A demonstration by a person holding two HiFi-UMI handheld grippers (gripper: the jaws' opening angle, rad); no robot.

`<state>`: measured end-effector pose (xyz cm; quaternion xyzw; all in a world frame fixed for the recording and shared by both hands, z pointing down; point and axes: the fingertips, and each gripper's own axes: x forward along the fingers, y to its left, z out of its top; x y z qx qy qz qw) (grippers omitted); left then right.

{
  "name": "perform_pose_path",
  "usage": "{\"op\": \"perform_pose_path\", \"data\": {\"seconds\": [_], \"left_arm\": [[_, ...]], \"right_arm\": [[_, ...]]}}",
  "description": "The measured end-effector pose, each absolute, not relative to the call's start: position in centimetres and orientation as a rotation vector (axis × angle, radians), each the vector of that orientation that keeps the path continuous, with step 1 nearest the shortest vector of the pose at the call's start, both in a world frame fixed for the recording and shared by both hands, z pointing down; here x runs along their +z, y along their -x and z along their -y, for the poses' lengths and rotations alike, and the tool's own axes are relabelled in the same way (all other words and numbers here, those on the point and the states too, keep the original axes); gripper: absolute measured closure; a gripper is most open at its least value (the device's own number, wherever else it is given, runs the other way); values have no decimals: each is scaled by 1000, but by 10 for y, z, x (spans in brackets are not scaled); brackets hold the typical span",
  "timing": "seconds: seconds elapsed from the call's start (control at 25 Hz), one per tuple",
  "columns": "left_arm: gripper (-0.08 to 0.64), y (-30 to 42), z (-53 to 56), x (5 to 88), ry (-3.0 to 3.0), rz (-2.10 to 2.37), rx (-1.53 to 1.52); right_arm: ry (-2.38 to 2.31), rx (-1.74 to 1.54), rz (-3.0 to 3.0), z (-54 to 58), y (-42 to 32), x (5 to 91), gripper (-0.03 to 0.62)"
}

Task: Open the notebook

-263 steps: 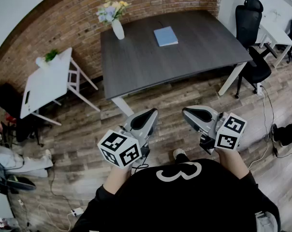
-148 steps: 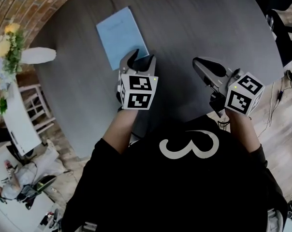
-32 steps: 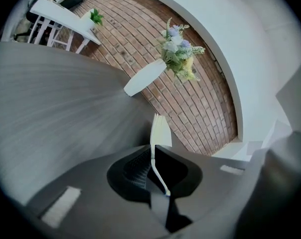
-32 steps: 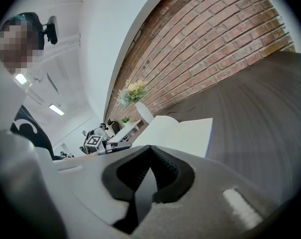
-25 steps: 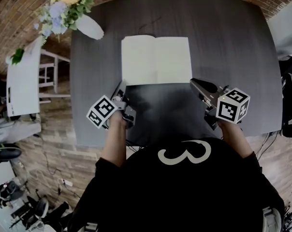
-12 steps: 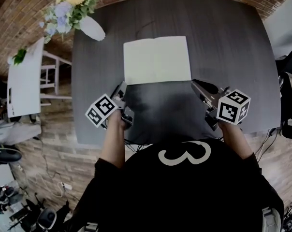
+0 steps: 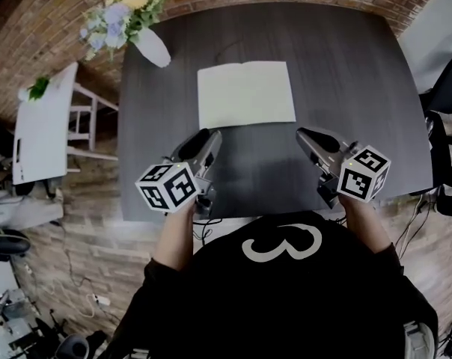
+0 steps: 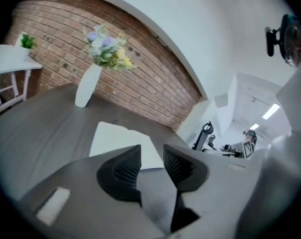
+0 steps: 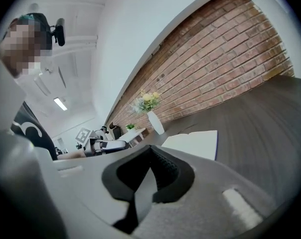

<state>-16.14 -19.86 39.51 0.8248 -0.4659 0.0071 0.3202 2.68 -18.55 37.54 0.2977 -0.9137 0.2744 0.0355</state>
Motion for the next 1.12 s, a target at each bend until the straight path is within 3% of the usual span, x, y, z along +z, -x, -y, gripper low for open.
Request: {"op": "perform_pose_path", "data": {"seconds": [0.32, 0.48, 1.12], "left_arm": [[475, 107, 145, 328, -2443, 1007, 4], [558, 88, 122, 313, -2557, 947, 46], [552, 51, 89, 326, -2615, 829, 75]], "right_arm": [[-792, 750, 2925, 143, 0, 331, 591], [-749, 747, 2937, 128, 13, 331, 591], [-787, 671, 2948, 106, 8, 336, 591]]}}
